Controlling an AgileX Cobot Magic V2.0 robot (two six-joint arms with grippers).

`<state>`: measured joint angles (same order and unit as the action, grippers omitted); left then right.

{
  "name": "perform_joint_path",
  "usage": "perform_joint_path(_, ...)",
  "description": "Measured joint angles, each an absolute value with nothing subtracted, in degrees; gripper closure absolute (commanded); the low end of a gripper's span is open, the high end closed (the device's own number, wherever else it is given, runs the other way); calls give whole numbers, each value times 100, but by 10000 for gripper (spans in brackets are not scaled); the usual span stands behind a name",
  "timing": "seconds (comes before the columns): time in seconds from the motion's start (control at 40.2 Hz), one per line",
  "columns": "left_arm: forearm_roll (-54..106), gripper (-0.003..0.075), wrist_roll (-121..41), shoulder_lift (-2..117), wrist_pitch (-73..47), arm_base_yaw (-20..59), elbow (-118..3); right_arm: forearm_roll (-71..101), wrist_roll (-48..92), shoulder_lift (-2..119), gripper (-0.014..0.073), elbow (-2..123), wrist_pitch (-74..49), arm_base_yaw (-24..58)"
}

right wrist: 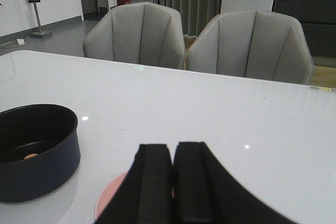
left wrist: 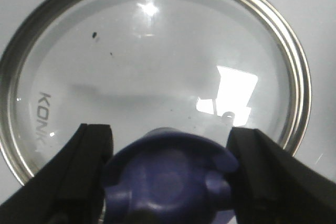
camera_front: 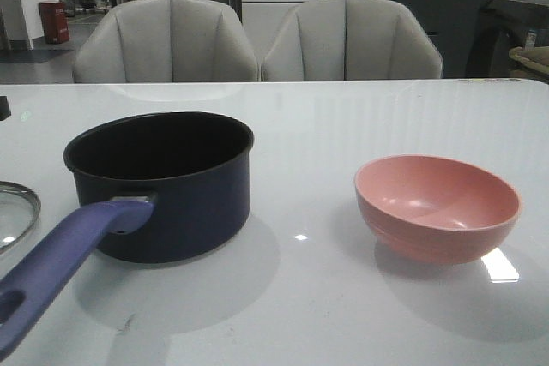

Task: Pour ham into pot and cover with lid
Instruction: 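Grasp the blue knob of the glass lid with the left gripper, then carry the lid over the saucepan and lower it onto the rim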

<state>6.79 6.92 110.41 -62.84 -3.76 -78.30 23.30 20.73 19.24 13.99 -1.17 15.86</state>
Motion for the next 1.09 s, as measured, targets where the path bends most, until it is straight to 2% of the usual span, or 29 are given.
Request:
perform_joint_path(0.621, 815, 435, 199, 10864, -6989, -293, -9334, 2330, 2073, 1924, 442, 1399, -117, 1586)
perform_joint_path(0.795, 815, 435, 93, 10622, -7069, 133, -9719, 2330, 2073, 1924, 442, 1399, -117, 1586)
perform_joint_path(1.094, 886, 435, 59, 10516, -7113, 1352, -10120, 2330, 2073, 1924, 442, 1399, -117, 1586)
